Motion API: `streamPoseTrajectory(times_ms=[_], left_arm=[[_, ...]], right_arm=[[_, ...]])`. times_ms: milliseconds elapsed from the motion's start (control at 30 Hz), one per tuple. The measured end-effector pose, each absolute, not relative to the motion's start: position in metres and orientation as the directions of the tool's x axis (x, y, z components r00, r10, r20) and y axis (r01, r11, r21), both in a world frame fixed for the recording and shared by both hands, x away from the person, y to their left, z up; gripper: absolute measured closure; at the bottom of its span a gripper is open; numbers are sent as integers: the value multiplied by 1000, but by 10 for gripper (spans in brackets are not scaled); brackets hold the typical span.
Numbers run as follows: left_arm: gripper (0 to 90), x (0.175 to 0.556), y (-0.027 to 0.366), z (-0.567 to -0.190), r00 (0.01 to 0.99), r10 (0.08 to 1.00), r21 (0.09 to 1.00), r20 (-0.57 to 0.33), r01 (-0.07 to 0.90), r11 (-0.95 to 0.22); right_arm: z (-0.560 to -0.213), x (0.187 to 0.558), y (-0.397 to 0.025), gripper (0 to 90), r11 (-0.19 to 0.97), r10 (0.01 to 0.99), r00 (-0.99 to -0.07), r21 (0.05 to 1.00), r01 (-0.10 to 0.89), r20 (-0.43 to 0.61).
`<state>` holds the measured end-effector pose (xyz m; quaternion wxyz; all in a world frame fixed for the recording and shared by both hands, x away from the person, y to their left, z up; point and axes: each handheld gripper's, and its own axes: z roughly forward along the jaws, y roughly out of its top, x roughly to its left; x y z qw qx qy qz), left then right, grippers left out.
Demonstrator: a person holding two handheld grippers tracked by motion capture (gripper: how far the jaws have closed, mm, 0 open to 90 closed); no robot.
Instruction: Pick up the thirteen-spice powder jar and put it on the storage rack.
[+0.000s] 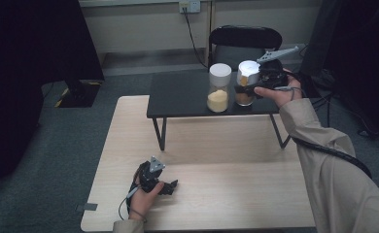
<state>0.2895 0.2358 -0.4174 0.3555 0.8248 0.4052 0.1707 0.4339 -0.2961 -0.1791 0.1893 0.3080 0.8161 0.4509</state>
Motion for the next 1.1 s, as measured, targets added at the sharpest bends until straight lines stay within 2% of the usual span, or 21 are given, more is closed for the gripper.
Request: streamPoseTrajectory(times_ms=[467, 633, 767, 933, 1100], left_arm=[[0, 289, 236, -417, 613, 790, 725, -7, 547, -419], [0, 289, 236, -417, 613, 790, 725, -6, 547, -419], [0, 289, 236, -417, 613, 790, 725, -6, 547, -419], [0, 289, 236, -417, 613, 790, 725, -6, 547, -419], [0, 289, 236, -417, 613, 790, 725, -7, 547, -419]], right_arm=[[-187, 435, -302, 298, 354, 688, -725, 867, 352, 13], [-188, 433, -300, 293, 357, 693, -721, 869, 344, 1], [-187, 431, -299, 222, 357, 697, -717, 870, 341, -5], [-185, 428, -296, 71, 354, 714, -700, 859, 370, 7], [-183, 422, -294, 27, 353, 727, -687, 856, 378, 4]])
